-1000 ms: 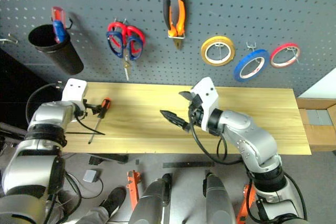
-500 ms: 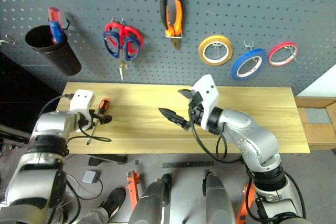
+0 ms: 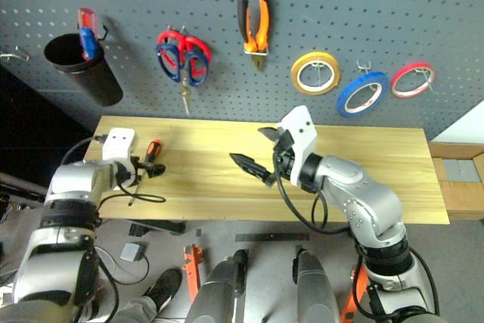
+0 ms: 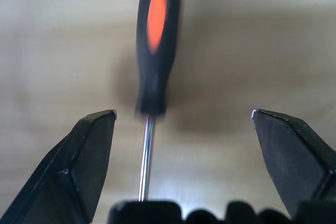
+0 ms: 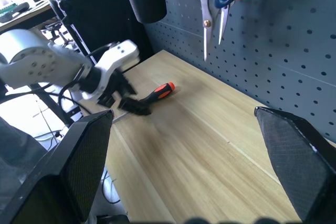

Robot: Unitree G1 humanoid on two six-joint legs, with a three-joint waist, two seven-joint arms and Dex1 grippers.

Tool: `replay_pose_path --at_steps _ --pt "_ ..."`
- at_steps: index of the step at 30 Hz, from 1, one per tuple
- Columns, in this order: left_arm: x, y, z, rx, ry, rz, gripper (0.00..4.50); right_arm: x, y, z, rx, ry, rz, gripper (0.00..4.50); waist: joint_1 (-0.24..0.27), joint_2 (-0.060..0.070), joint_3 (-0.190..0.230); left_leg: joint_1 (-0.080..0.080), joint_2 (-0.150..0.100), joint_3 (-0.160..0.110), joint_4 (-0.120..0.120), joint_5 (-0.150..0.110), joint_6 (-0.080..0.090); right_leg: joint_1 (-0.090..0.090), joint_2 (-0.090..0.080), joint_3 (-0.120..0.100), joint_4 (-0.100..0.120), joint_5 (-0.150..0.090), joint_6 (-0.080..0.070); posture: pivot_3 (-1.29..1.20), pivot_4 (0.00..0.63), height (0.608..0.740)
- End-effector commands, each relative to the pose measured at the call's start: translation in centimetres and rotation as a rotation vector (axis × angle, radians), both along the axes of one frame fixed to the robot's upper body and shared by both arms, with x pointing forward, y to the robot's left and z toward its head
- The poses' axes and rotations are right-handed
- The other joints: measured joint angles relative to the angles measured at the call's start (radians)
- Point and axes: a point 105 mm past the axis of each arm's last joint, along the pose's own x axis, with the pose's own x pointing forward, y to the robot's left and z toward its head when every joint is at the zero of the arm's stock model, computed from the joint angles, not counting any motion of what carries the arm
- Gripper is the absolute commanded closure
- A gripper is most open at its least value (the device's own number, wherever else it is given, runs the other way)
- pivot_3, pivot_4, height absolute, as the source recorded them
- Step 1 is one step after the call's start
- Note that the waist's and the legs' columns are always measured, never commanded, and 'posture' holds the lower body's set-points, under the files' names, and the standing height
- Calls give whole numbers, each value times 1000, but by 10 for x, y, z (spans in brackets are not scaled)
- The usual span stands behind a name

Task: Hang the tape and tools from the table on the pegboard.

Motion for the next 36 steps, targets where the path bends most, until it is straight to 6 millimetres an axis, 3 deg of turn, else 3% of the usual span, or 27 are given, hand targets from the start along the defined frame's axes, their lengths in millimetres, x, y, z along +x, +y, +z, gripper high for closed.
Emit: replay_pose_path --at_steps 1,15,24,27,36 --pt "6 5 4 8 -28 17 52 -10 4 16 32 -55 35 0 -2 0 0 0 0 0 0 0 0 0 0 0 0 0 0 -76 386 740" --pt "15 17 -3 135 -11 32 52 -11 3 21 41 -58 35 0 -9 -1 3 0 0 1 0 0 0 -1 0 0 0 0 0 -77 401 740" --pt "11 17 -13 62 6 68 52 -10 3 28 62 -64 30 0 -9 -5 14 0 0 1 0 0 0 -1 0 0 0 0 0 -79 412 740" --pt "9 18 -16 47 14 82 614 -10 3 30 64 -65 28 0 -9 -4 16 0 0 0 -1 0 0 -1 0 0 0 0 0 -81 414 740" --pt "4 18 -21 37 32 92 3602 -7 0 33 72 -69 13 0 -9 -4 20 0 0 1 0 0 0 -1 0 0 0 0 0 -83 417 740"
